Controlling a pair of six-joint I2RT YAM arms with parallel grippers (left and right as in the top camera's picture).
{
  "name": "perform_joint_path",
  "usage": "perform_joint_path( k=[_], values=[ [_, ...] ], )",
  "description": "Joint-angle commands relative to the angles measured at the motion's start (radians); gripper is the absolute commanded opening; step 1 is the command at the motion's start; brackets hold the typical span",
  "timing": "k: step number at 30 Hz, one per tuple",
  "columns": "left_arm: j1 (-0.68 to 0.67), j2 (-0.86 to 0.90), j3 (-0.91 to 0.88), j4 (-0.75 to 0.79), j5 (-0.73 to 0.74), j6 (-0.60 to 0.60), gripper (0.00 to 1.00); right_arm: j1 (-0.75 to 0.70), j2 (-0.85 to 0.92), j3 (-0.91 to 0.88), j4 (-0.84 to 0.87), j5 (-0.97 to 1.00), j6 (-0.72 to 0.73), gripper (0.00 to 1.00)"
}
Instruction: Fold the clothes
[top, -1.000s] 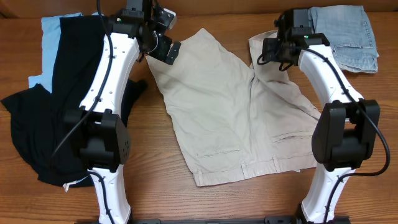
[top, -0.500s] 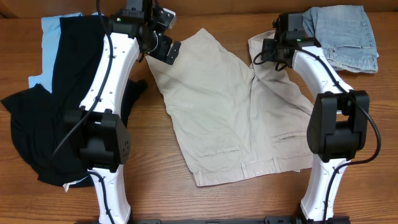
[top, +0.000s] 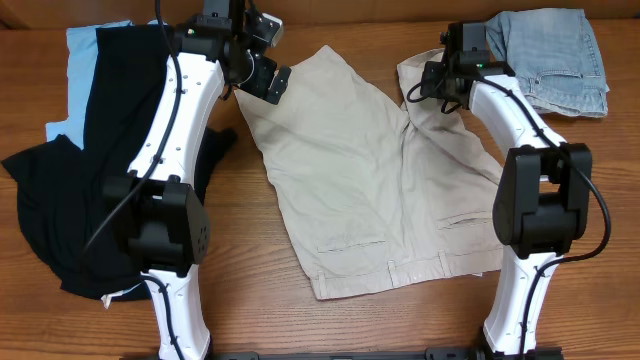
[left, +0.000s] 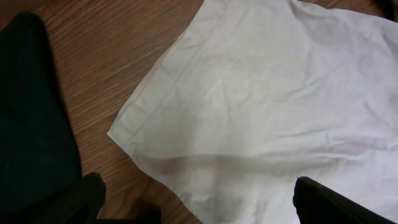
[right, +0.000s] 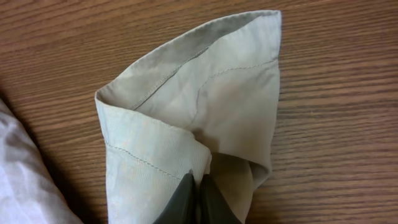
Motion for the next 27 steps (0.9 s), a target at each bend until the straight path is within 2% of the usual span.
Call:
perform_joint_path(
  k=[1, 6, 12, 14, 15, 16, 18, 19, 21, 23, 24, 27],
  values=[
    [-0.001, -0.001, 0.006, 0.005, 0.016, -0.01, 1.0, -0.042, -0.081, 0.028, 0.004, 0.01, 0.034, 0.04],
    [-0.001, -0.001, 0.006, 0.016, 0.016, -0.01, 1.0, -0.125, -0.158, 0.028, 0.012, 0.01, 0.037, 0.04],
    [-0.002, -0.001, 0.006, 0.029, 0.016, -0.011, 1.0, -0.231, -0.165, 0.028, 0.038, 0.01, 0.037, 0.04],
    [-0.006, -0.001, 0.006, 0.032, 0.016, -0.01, 1.0, -0.259, -0.165, 0.028, 0.051, 0.01, 0.037, 0.08],
    [-0.007, -0.001, 0.006, 0.035, 0.016, -0.011, 1.0, -0.271, -0.165, 0.028, 0.058, 0.01, 0.037, 0.12],
    [-0.008, -0.001, 0.006, 0.037, 0.016, -0.011, 1.0, -0.285, -0.165, 0.028, 0.064, 0.01, 0.037, 0.25],
    [-0.008, -0.001, 0.006, 0.038, 0.016, -0.011, 1.0, -0.307, -0.165, 0.028, 0.067, 0.01, 0.037, 0.35],
    [-0.008, -0.001, 0.006, 0.037, 0.016, -0.011, 1.0, -0.316, -0.166, 0.028, 0.063, 0.01, 0.037, 0.44],
    [-0.007, -0.001, 0.006, 0.036, 0.016, -0.01, 1.0, -0.328, -0.171, 0.035, 0.029, 0.007, 0.037, 0.7],
    [-0.008, -0.001, 0.006, 0.036, 0.016, -0.011, 1.0, -0.331, -0.188, 0.063, -0.049, -0.018, 0.037, 0.82],
    [-0.009, -0.001, 0.006, 0.037, 0.016, -0.011, 1.0, -0.33, -0.202, 0.082, -0.095, -0.035, 0.037, 0.85],
    [-0.009, -0.001, 0.006, 0.038, 0.016, -0.011, 1.0, -0.296, -0.259, 0.126, -0.254, -0.145, 0.038, 0.87]
  ],
)
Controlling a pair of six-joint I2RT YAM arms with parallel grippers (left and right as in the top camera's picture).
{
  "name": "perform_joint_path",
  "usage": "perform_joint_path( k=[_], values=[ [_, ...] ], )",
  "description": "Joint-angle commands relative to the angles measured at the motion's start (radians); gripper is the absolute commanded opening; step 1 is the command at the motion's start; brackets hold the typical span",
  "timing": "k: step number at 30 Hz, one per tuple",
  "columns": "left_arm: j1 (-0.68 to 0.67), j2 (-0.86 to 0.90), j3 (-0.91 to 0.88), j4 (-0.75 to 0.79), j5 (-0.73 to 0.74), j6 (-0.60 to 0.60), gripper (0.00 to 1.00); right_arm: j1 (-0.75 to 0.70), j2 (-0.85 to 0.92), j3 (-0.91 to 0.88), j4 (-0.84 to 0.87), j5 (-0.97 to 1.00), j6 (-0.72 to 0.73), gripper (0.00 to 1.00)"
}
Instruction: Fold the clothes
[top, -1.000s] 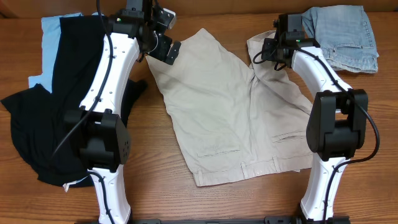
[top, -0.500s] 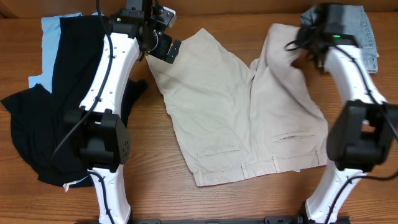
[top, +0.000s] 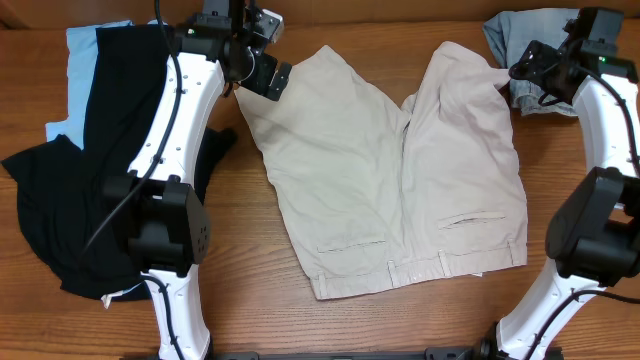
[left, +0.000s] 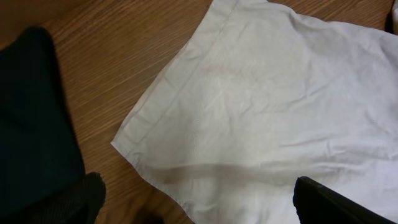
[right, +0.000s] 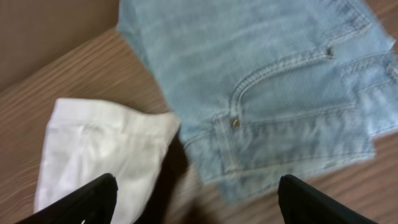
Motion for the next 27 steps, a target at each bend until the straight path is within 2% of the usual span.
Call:
perform_joint_path(
  k=[1, 5, 8, 15, 27],
  values=[
    [-0.009, -0.001, 0.006, 0.002, 0.013, -0.011, 1.0, 0.059, -0.132, 0.074, -0.15, -0.158, 0.002, 0.87],
    [-0.009, -0.001, 0.006, -0.005, 0.013, -0.01, 1.0, 0.167, -0.15, 0.071, -0.32, -0.184, 0.002, 0.87],
    [-0.008, -0.001, 0.006, -0.008, 0.013, -0.01, 1.0, 0.262, -0.148, 0.019, -0.383, -0.172, 0.005, 0.87],
    [-0.005, -0.001, 0.006, -0.015, 0.0, 0.004, 1.0, 0.439, -0.147, -0.242, -0.298, -0.091, 0.132, 0.88],
    [-0.004, -0.001, 0.006, -0.028, -0.007, 0.026, 1.0, 0.546, -0.147, -0.536, -0.259, -0.032, 0.311, 0.88]
  ],
)
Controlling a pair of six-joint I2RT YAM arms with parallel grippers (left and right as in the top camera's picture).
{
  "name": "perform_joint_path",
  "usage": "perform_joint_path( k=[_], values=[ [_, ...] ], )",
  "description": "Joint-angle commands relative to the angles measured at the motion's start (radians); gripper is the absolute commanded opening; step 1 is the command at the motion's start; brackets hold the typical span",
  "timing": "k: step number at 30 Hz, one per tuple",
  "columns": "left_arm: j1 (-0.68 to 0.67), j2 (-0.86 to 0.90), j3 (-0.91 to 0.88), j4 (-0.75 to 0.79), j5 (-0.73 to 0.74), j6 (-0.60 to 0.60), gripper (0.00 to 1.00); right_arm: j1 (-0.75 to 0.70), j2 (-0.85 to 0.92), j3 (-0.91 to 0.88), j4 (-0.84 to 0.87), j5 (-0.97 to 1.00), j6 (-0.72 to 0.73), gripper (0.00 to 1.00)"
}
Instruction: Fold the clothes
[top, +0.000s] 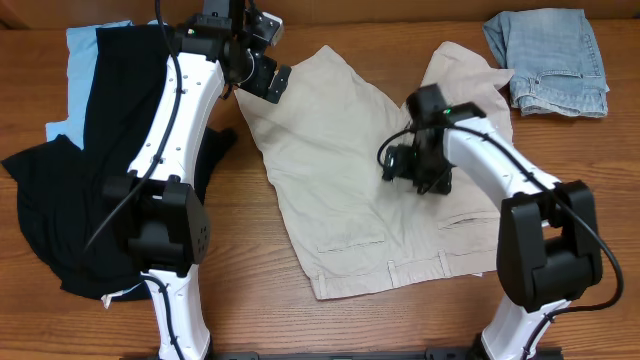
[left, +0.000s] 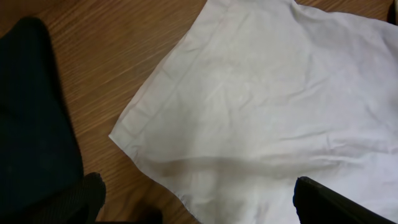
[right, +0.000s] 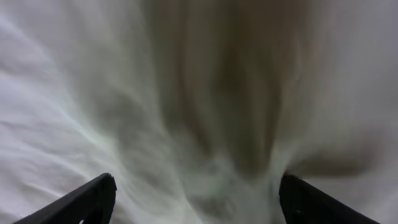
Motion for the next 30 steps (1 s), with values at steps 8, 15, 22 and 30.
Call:
perform_joint_path(
  k=[8, 15, 22, 30],
  values=[
    [-0.004, -0.001, 0.006, -0.005, -0.003, 0.027, 1.0, -0.036, -0.007, -0.28, 0.024, 0.168, 0.253, 1.0],
    [-0.01, -0.001, 0.006, -0.003, 0.005, 0.027, 1.0, -0.252, -0.007, -0.397, 0.021, 0.166, 0.292, 1.0],
    [-0.014, -0.001, 0.006, -0.005, 0.009, 0.037, 1.0, -0.505, -0.045, -0.351, -0.037, 0.13, 0.211, 1.0],
    [-0.014, -0.001, 0.006, -0.006, 0.008, 0.072, 1.0, -0.516, -0.244, -0.163, -0.131, 0.041, 0.014, 1.0]
  ],
)
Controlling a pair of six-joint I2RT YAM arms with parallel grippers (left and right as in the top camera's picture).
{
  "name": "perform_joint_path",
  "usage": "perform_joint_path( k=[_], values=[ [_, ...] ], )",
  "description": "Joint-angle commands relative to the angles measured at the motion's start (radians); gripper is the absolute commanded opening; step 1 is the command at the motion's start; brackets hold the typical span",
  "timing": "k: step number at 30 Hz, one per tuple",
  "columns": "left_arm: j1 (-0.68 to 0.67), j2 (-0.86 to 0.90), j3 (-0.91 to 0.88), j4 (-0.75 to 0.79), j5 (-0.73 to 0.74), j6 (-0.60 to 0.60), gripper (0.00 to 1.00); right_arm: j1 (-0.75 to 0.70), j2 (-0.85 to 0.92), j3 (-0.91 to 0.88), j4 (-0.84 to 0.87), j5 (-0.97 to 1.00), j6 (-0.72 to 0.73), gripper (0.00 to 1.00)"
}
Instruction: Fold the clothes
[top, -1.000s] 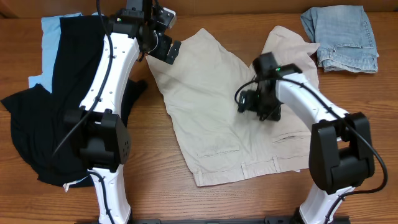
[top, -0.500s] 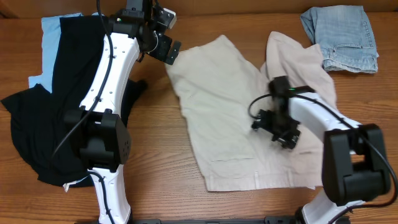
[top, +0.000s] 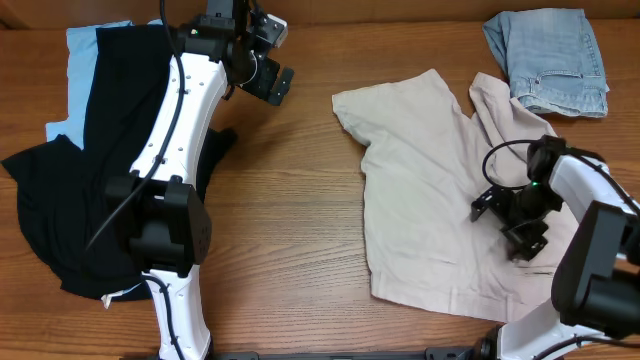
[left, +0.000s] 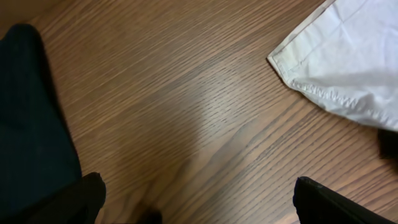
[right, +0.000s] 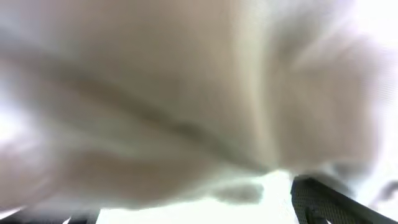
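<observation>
The beige shorts (top: 420, 200) lie rumpled right of centre in the overhead view, one leg corner pointing left. My right gripper (top: 500, 212) is low on their right part. In the right wrist view, blurred beige cloth (right: 186, 93) fills the frame and my gripper (right: 199, 211) stands open against it, with only one finger (right: 336, 202) clear. My left gripper (top: 270, 80) hangs open over bare wood at the back. In its wrist view the gripper (left: 199, 205) is well apart from the shorts' hem corner (left: 336, 68).
Folded light-blue jeans (top: 550, 60) lie at the back right corner. A black garment (top: 60, 190) spreads over the left side, on top of a light blue cloth (top: 78, 60). Its edge (left: 25, 124) shows beside my left fingers.
The shorts have shifted right, out from under my left gripper, and now lie narrower and more bunched. My right gripper has moved from the shorts' middle to their right side. The left arm stayed put.
My right gripper was shut on a turned-over leg hem at the back right. Then that leg lay spread flat and the gripper was open over the jeans. Then it was open, low on the shorts' middle. Now the shorts sit further right.
</observation>
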Motion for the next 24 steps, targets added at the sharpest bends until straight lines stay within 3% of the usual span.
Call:
perform_joint_path(
  k=[1, 5, 10, 16, 24],
  values=[
    [-0.005, 0.0, 0.006, 0.001, 0.008, 0.034, 1.0, 0.05, -0.126, 0.121, 0.0, 0.027, -0.098, 1.0],
    [-0.005, 0.0, 0.006, 0.001, 0.008, 0.034, 1.0, 0.122, -0.172, 0.224, 0.06, 0.05, -0.124, 1.0],
    [-0.005, 0.0, 0.006, -0.003, 0.008, 0.033, 1.0, 0.18, -0.157, 0.24, 0.262, 0.08, -0.165, 1.0],
    [-0.005, 0.0, 0.006, -0.003, 0.008, 0.034, 1.0, 0.188, -0.039, 0.238, 0.502, 0.109, -0.202, 0.96],
    [-0.005, 0.0, 0.006, -0.002, 0.008, 0.034, 1.0, 0.188, 0.122, 0.238, 0.623, 0.109, -0.206, 0.89]
  ],
)
